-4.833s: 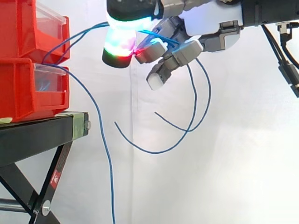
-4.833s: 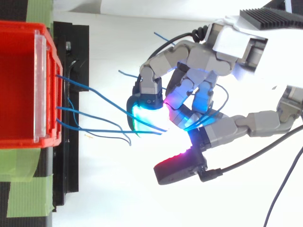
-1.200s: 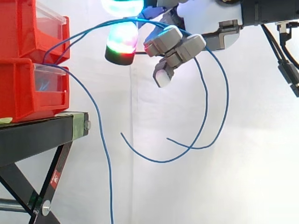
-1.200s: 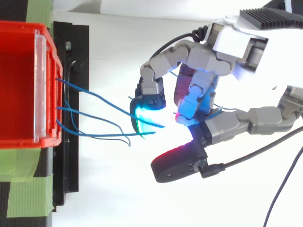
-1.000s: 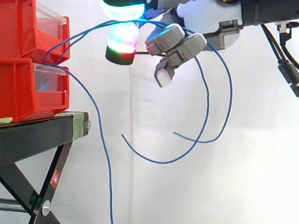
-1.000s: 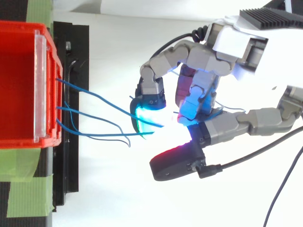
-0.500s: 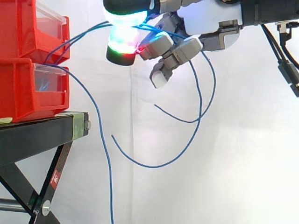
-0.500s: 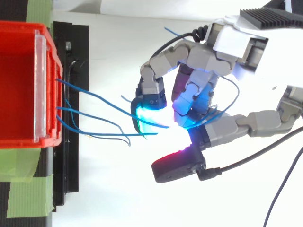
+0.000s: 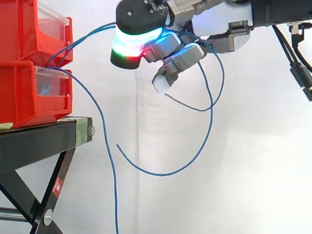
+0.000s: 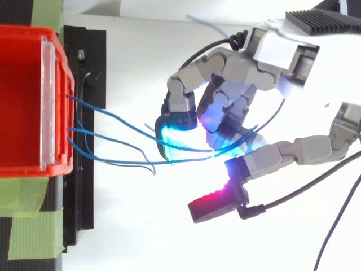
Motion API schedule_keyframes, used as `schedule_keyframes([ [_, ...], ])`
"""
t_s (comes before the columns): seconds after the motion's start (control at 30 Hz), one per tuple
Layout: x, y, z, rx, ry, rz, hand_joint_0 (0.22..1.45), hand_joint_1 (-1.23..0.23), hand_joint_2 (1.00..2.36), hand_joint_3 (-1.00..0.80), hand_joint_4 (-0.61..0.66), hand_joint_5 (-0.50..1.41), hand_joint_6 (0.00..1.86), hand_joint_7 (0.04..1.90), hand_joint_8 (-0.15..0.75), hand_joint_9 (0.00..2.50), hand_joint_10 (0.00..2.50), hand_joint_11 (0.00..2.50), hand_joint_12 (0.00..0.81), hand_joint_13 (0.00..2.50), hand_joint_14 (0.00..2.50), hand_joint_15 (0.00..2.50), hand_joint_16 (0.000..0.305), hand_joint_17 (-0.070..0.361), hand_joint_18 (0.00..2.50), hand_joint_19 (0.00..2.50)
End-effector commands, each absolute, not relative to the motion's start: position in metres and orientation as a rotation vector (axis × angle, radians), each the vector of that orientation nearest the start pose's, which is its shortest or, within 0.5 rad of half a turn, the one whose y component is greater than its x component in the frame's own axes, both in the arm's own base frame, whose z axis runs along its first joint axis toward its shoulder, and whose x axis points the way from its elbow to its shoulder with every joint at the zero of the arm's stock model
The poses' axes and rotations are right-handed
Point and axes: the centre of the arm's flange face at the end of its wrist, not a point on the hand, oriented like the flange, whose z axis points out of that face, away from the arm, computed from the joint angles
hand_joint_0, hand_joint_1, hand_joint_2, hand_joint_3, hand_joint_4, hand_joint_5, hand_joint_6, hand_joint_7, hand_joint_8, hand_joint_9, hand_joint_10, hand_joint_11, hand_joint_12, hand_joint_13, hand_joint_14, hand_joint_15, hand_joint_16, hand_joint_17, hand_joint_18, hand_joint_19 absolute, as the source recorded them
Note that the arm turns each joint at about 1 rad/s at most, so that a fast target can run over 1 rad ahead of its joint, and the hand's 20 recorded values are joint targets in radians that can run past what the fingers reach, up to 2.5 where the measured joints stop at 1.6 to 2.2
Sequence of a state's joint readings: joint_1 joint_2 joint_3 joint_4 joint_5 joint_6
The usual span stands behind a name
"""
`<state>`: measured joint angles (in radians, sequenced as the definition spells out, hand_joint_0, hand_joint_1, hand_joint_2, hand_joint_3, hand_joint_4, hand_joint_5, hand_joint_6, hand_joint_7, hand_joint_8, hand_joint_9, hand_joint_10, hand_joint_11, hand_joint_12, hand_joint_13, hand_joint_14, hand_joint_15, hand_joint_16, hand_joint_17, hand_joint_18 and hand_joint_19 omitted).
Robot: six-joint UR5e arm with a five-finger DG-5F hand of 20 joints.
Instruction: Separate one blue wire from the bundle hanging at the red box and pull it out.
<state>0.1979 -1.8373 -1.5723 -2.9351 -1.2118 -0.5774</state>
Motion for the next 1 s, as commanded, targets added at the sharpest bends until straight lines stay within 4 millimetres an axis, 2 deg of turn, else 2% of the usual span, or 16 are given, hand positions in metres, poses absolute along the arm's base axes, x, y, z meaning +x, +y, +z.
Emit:
schedule_keyframes([
  [0.0,0.5990,-0.0515,0.3632,0.894,1.404,0.620,0.72,-1.06,1.01,-0.34,0.28,-0.25,0.94,1.14,0.377,0.90,0.53,1.74,0.411,1.41,0.01,1.57,0.063,0.141,0.87,0.49],
  [0.17,0.5990,-0.0515,0.3632,0.894,1.404,0.620,0.69,-1.06,1.01,-0.37,0.28,-0.26,0.94,1.11,0.376,0.86,0.54,1.72,0.407,1.41,0.00,1.57,0.063,0.142,0.87,0.51],
  [0.33,0.5990,-0.0515,0.3632,0.893,1.405,0.619,0.54,-0.88,1.00,-0.47,0.28,-0.23,0.92,1.07,0.400,1.01,0.51,1.72,0.418,1.48,0.02,1.57,0.065,0.146,0.90,0.61],
  [0.5,0.5990,-0.0515,0.3632,0.894,1.404,0.620,0.50,-0.75,1.00,-0.49,0.28,-0.22,0.91,1.05,0.412,1.06,0.46,1.70,0.437,1.50,0.11,1.49,0.067,0.150,0.92,0.64],
  [0.67,0.5991,-0.0524,0.3633,0.894,1.402,0.618,0.49,-0.69,1.00,-0.49,0.28,-0.21,0.90,1.04,0.417,1.11,0.43,1.70,0.450,1.51,0.16,1.46,0.067,0.152,0.93,0.64],
  [0.97,0.5990,-0.0515,0.3632,0.894,1.404,0.620,0.53,-0.55,1.00,-0.46,0.26,-0.18,0.89,1.08,0.407,1.27,0.36,1.76,0.421,1.58,0.10,1.52,0.061,0.138,1.00,0.69],
])
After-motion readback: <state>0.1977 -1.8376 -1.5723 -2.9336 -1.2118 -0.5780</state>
